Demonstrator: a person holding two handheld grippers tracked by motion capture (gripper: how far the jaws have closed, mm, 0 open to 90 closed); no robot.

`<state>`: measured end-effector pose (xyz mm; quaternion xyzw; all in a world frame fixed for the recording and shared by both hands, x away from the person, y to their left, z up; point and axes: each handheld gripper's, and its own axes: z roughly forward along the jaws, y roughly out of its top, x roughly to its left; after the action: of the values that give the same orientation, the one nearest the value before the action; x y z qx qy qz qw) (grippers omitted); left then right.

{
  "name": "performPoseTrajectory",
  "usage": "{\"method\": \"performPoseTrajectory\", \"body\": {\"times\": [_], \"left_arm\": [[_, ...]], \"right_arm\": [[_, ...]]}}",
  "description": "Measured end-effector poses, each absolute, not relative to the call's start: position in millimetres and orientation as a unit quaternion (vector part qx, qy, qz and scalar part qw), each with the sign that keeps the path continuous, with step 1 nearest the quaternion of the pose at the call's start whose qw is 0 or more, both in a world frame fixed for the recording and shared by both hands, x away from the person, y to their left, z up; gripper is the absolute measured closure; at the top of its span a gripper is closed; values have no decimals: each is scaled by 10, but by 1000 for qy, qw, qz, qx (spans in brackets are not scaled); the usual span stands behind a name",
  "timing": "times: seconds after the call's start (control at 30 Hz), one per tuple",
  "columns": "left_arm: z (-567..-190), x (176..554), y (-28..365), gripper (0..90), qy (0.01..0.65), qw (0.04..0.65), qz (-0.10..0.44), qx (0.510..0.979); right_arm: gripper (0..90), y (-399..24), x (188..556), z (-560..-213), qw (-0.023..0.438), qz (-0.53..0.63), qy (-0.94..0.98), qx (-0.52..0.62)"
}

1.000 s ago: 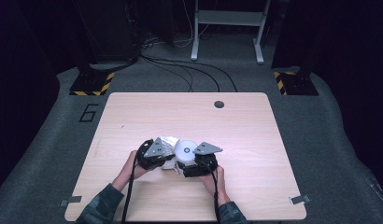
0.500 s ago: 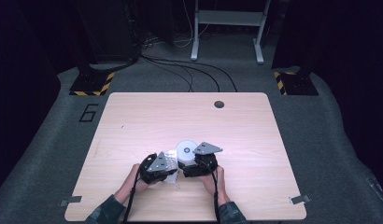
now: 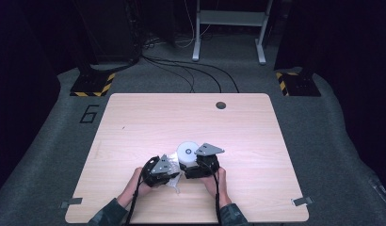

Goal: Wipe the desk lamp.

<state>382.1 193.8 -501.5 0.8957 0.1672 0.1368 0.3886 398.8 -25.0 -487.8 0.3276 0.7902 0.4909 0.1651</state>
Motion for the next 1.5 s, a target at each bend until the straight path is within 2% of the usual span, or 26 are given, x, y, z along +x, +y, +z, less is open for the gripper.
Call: {"method": "performPoseTrajectory", "body": {"times": [0.13,0.23,0.6,0.9,1.07,1.33,1.5], "left_arm": [[-4961,3826,2003,802,185,398,138,888],[-4914,3820,2055,801,192,402,142,884],[-4647,3782,2282,796,212,415,174,867],[-4531,3843,2592,789,249,408,199,856],[-4558,3927,2790,787,274,392,210,853],[-4754,4161,3067,771,320,339,197,862],[-4928,4296,3140,721,346,323,191,860]], "right_arm": [[66,-246,3982,-4867,173,490,789,326],[0,-266,3973,-4840,179,491,785,333],[0,-479,3811,-4639,189,508,771,333],[0,-850,3660,-4523,213,505,757,357],[0,-1104,3610,-4515,232,498,743,382],[0,-1501,3553,-4654,252,457,734,435],[0,-1717,3582,-4802,252,435,727,468]]}}
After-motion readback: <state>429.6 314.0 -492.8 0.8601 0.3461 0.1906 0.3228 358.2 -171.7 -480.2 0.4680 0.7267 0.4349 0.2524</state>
